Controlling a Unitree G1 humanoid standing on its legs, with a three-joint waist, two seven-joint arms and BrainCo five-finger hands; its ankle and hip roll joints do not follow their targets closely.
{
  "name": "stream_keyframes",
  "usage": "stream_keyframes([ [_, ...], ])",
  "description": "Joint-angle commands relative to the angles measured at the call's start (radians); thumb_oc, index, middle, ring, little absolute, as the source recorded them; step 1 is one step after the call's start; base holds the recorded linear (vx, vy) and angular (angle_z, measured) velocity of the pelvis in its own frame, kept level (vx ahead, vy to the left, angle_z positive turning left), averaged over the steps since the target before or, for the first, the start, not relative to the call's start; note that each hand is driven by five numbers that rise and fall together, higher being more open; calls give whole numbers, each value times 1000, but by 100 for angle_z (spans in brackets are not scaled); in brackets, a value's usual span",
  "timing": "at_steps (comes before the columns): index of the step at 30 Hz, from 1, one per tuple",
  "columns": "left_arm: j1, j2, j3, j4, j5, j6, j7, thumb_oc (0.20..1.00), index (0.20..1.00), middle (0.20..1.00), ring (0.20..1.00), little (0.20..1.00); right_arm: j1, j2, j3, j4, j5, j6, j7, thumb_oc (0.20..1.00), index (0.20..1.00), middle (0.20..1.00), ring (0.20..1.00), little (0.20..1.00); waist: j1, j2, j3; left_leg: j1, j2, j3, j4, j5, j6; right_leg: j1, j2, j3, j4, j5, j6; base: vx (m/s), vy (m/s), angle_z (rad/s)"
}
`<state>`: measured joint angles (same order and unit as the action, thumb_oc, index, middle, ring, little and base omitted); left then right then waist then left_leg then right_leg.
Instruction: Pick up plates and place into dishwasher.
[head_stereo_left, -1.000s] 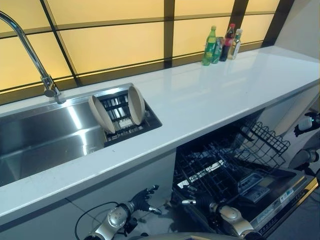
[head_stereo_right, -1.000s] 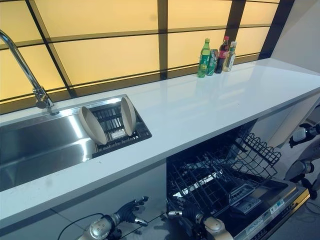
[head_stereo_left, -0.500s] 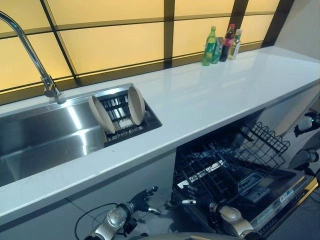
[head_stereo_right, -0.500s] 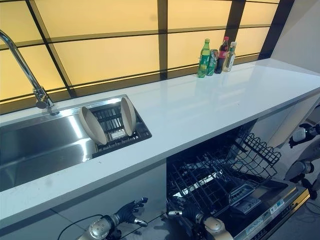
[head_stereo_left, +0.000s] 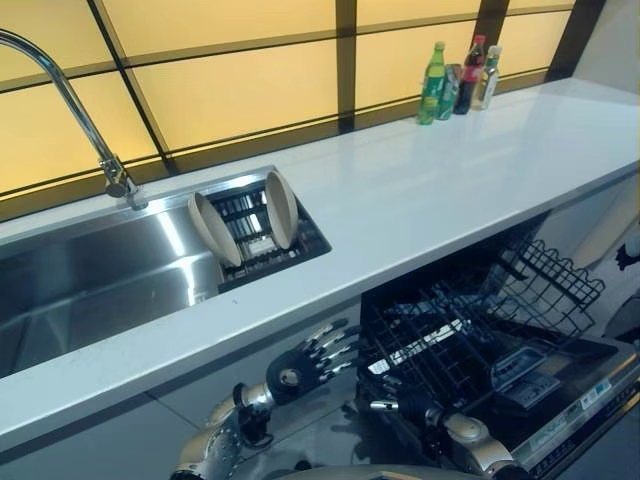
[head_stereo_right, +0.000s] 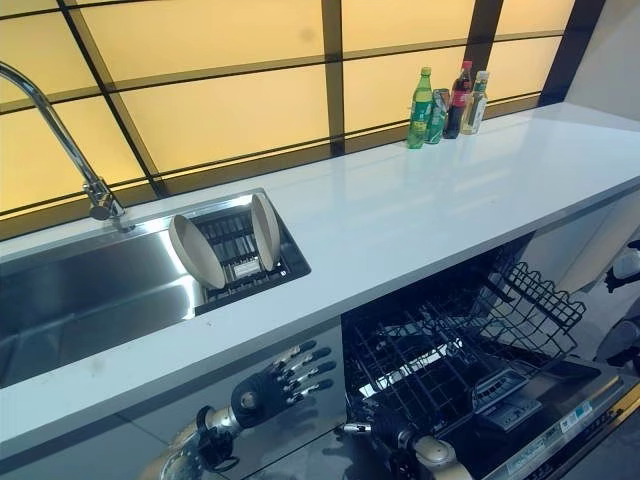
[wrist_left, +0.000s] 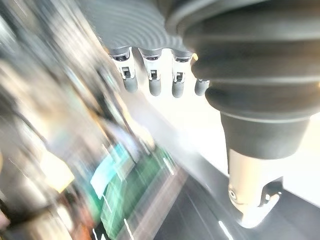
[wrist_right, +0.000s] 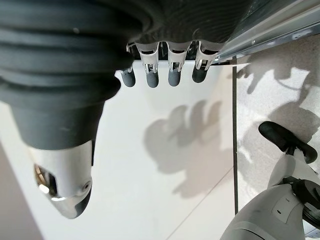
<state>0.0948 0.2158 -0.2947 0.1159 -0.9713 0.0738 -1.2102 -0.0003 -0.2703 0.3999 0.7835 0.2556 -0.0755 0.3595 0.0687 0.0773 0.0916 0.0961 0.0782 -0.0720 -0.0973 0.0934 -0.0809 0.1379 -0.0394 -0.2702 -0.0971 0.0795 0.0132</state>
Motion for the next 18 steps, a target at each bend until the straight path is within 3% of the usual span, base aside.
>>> stream_keyframes([
  [1,-158,4,16,-169,-133,-51,32,1000,1000,1000,1000,1000,-81,38,0,-30,-7,-39,-10,1000,1000,1000,1000,1000,20,-36,91,37,-65,23,29,-154,47,7,-95,44,25,-94,70,15,-50,4],
  [7,-235,55,170,-350,-239,-136,318,1000,1000,1000,1000,1000,-41,68,14,-35,-15,-52,-25,1000,1000,1000,1000,1000,31,-49,73,40,-63,8,22,-153,44,15,-90,50,18,-101,76,17,-51,2],
  [8,-243,77,209,-365,-197,-199,392,1000,1000,1000,1000,1000,-29,71,15,-40,-17,-57,-31,1000,1000,1000,1000,1000,35,-51,70,38,-63,3,21,-153,42,16,-90,49,16,-103,76,2,-30,4],
  [10,-254,109,239,-372,-147,-266,465,1000,1000,1000,1000,1000,-17,75,15,-48,-19,-58,-37,1000,1000,1000,1000,1000,38,-52,65,38,-62,-2,20,-152,42,18,-89,47,14,-105,77,8,-23,4],
  [12,-279,179,311,-373,-32,-368,648,1000,1000,1000,1000,1000,-5,76,15,-45,-13,-61,-45,1000,1000,1000,1000,1000,44,-51,56,36,-62,-8,19,-149,39,21,-88,45,11,-108,77,11,-2,2],
  [13,-288,210,342,-351,64,-443,721,1000,1000,1000,1000,1000,4,74,16,-48,-14,-64,-48,1000,1000,1000,1000,1000,46,-48,51,34,-63,-10,18,-147,39,20,-88,45,10,-108,78,23,30,2],
  [15,-318,304,399,-316,248,-530,919,1000,1000,1000,1000,1000,17,68,19,-54,-12,-63,-51,1000,1000,1000,1000,1000,46,-46,43,31,-64,-9,19,-146,38,19,-87,44,10,-112,80,27,35,1],
  [16,-345,362,423,-285,328,-542,1026,1000,1000,1000,1000,1000,18,64,17,-55,-10,-58,-49,1000,1000,1000,1000,1000,45,-44,38,29,-64,-8,19,-144,36,18,-86,42,10,-113,81,37,42,2],
  [18,-386,444,465,-218,468,-553,1147,1000,1000,1000,1000,1000,19,51,22,-55,-5,-52,-43,1000,1000,1000,1000,1000,43,-41,33,26,-63,-2,21,-142,34,17,-87,43,10,-115,82,37,51,2],
])
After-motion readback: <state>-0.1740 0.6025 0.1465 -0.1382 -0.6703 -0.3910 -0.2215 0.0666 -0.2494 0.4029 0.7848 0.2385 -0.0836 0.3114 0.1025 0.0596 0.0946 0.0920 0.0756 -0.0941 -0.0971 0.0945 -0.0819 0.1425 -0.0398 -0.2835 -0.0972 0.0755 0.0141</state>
